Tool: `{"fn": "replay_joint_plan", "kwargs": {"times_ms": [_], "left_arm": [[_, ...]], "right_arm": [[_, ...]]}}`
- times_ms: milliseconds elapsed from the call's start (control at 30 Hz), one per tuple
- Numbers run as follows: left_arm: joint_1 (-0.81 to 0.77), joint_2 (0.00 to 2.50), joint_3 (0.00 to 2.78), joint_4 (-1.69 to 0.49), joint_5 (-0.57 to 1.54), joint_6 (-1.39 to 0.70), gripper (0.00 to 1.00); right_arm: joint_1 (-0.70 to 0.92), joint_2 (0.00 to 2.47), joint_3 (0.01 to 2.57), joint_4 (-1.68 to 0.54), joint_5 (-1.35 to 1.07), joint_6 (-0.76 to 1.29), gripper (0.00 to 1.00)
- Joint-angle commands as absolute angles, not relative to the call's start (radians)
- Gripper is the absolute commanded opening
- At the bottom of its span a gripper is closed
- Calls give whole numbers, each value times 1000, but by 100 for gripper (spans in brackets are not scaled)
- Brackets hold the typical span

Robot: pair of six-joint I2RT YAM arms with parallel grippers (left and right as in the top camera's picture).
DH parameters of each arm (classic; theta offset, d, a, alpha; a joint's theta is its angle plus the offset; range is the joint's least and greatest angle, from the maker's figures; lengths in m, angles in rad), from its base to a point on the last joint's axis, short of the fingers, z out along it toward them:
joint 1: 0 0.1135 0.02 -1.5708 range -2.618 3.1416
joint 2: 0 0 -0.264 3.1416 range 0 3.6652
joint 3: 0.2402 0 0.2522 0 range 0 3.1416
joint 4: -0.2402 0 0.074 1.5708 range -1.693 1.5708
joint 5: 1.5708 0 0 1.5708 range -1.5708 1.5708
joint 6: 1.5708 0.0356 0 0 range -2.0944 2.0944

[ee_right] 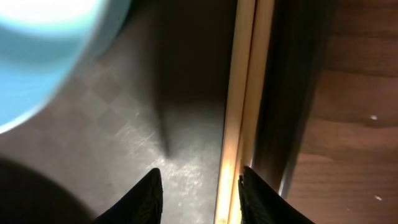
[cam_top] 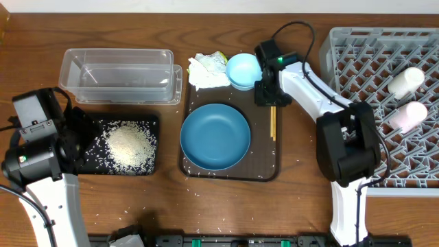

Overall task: Sort waste into correct bins and load items into the dishwasher rack
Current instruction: 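Reach the right gripper to the chopsticks on the dark tray, then grasp one chopstick and place it into the grey rack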

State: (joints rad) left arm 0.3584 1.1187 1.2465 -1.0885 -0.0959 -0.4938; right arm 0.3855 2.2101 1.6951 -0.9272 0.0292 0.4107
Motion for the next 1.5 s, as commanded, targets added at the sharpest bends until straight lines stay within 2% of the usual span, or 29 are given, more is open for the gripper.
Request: {"fn": "replay_joint_plan", "kwargs": {"times_ms": [0,333,433,533,567,800,1067,1267,1467], "left_arm": [[363,1122,1254,-1088,-102,-492,89],[363,1122,1254,-1088,-102,-492,89],[363,1122,1254,-1088,-102,-492,89],[363,1122,1254,-1088,-102,-492,89],[363,1122,1254,-1088,-102,-492,89],[363,1122,1254,-1088,-102,-492,89],[363,1122,1254,-1088,-102,-492,89],[363,1122,1254,-1088,-102,-492,89],[363,1122,1254,-1088,-102,-492,89]], "right_arm": [[388,2229,1700,-921,48,422,38],[393,2280,1700,-918,48,422,36],[394,2305,1700,-920,45,427,23],[394,2306,1700,-925,44,441,3],[393,2299,1700,-927,44,441,1],[321,2170,1796,-1028,45,379,1],[67,1948,1964,-1091,-140,144,1],[-123,1899,1958,-1103,-140,48,1],[-193,1904,1832,-1045,-159,-2,1]]}}
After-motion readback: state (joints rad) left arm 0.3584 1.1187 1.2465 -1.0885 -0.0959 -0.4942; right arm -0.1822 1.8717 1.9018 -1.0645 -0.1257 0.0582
